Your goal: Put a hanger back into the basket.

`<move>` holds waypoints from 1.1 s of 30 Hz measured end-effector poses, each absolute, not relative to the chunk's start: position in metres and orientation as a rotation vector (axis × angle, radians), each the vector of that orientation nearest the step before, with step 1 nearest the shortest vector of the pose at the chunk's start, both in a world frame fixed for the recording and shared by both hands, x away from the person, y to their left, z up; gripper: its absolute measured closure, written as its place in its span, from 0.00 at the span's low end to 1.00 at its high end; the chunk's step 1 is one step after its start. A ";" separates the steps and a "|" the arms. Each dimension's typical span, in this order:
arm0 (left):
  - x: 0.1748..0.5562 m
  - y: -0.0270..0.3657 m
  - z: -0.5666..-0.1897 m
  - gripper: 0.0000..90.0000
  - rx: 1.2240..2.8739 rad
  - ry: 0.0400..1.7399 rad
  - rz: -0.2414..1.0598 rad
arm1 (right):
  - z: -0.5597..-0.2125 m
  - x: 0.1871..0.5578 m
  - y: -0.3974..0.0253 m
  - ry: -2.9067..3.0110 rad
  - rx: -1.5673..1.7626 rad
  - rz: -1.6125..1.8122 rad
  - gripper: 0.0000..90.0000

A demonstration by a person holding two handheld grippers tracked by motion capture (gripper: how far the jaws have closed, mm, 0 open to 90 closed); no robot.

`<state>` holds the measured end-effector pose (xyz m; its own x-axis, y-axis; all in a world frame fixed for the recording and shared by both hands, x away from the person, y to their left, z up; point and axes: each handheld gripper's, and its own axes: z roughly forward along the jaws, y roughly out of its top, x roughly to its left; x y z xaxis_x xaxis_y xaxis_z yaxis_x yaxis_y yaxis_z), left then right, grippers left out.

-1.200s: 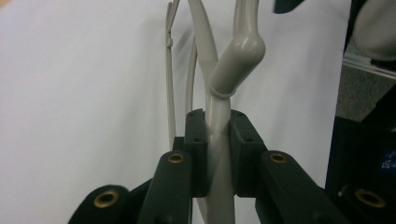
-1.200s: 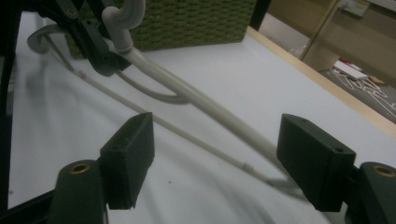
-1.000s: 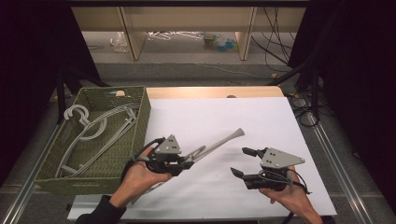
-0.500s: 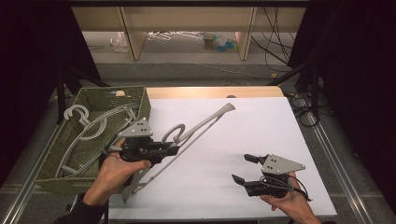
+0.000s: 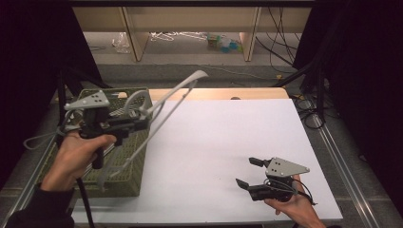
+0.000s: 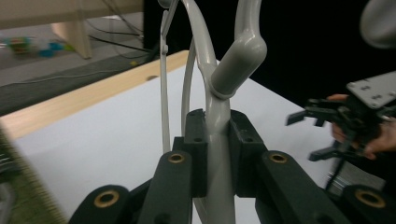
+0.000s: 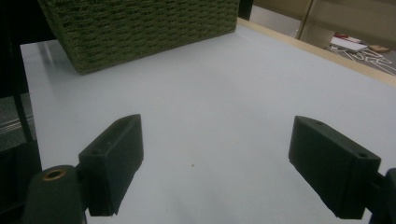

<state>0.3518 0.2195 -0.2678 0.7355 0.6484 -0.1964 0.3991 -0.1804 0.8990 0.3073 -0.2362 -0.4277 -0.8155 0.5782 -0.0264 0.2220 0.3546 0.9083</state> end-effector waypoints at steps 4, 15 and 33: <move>0.360 0.249 -0.265 0.88 1.800 0.884 0.347 | -0.428 0.308 -0.236 2.282 0.699 1.441 0.21; 0.374 0.304 -0.278 0.88 1.822 0.933 0.469 | -0.430 0.308 -0.234 2.281 0.709 1.445 0.20; 0.406 0.352 -0.320 0.88 1.919 0.982 0.502 | -0.431 0.308 -0.233 2.303 0.705 1.431 0.20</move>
